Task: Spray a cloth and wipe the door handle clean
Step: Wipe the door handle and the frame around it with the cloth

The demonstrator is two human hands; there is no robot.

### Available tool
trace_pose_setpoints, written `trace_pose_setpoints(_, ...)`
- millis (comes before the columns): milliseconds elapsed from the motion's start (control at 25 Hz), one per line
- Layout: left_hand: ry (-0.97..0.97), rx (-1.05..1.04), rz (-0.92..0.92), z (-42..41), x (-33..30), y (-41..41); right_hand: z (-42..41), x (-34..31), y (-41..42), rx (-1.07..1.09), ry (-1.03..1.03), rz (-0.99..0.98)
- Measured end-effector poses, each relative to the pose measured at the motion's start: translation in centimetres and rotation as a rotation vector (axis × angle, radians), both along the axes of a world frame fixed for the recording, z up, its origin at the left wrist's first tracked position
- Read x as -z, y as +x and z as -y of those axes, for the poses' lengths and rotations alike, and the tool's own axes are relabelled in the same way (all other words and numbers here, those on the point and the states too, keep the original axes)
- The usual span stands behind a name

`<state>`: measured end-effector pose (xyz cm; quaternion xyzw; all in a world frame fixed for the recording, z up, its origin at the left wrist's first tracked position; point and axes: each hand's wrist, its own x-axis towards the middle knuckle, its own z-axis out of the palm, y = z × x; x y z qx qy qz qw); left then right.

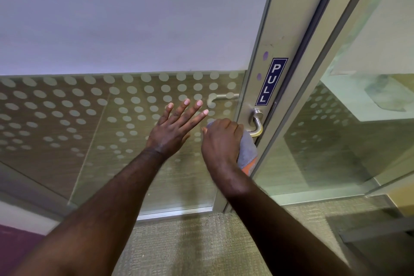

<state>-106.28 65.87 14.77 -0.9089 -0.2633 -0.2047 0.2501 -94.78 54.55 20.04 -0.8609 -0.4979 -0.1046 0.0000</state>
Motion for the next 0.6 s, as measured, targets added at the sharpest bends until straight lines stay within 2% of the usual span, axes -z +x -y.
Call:
trace_pose_setpoints(200, 0.013, 0.019, 0.005, -0.1, -0.1, 0.0, 2.3, 3.0, 1.9, -0.305, 0.088, 0.184)
trace_pose_setpoints(360, 0.036, 0.038, 0.012, 0.0, -0.3, -0.1, 3.9, 3.7, 4.9, -0.506, 0.184, 0.082)
trace_pose_setpoints(480, 0.037, 0.038, 0.004, 0.0, -0.4, -0.1, 4.3, 3.5, 7.4, -0.529, 0.214, 0.084)
trace_pose_setpoints(600, 0.037, 0.032, -0.011, 0.0, -0.5, -0.2, 4.3, 3.2, 7.9, -0.519, 0.232, 0.003)
